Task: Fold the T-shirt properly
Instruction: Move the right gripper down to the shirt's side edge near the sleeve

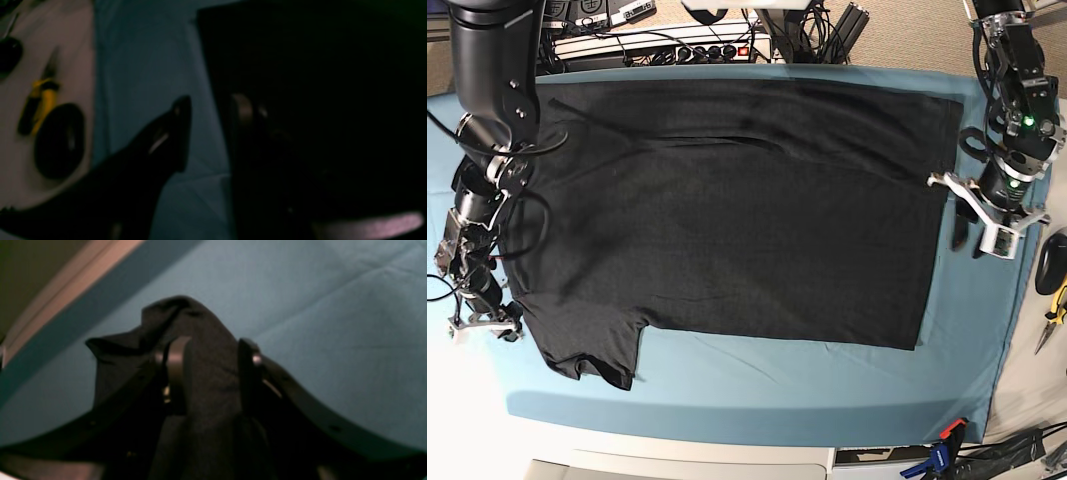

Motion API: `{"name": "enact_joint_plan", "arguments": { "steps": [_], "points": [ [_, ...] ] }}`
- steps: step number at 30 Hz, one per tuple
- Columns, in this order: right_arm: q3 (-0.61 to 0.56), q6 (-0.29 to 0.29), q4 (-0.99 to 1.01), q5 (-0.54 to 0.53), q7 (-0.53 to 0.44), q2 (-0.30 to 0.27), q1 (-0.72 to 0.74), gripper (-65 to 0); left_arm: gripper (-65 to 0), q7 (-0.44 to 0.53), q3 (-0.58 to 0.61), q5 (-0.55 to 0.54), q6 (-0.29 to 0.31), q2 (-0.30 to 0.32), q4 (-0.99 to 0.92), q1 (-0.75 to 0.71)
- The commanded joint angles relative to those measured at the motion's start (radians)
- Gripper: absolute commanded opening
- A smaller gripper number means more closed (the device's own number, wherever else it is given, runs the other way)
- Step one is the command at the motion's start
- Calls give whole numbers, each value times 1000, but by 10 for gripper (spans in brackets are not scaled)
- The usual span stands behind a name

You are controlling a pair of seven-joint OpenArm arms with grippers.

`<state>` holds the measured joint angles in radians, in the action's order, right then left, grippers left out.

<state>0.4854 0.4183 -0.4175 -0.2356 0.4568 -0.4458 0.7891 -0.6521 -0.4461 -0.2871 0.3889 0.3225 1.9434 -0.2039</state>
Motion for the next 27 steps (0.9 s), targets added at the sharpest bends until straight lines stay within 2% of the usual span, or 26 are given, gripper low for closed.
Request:
{"name": "enact_joint_plan", "arguments": {
  "steps": [1,6,8,13,19,23,27],
  "points": [
    [-6,6,-14,-3,-29,-17,39,-425,-439,23,-6,-7,-5,13,16,10],
    [-6,-111,-14,73,-11,-21,39,-423,-439,17,-6,-9,-4,10,16,7],
    [-6,-127,-14,95,-13,-33,39,-404,-439,16,-6,-26,-4,10,16,6],
    [-6,-140,-12,132,-32,-64,39,-404,-439,-5,-6,-50,3,10,16,6],
    [-6,-138,-12,143,-82,-58,-21,-404,-439,-5,-6,-58,4,10,16,6],
    [-6,-113,-12,92,-106,-37,-64,-405,-439,-6,-6,-68,4,10,16,4],
    [-6,-113,-12,18,-114,-24,-80,-405,-439,-14,-6,-84,4,10,16,4]
  ]
}}
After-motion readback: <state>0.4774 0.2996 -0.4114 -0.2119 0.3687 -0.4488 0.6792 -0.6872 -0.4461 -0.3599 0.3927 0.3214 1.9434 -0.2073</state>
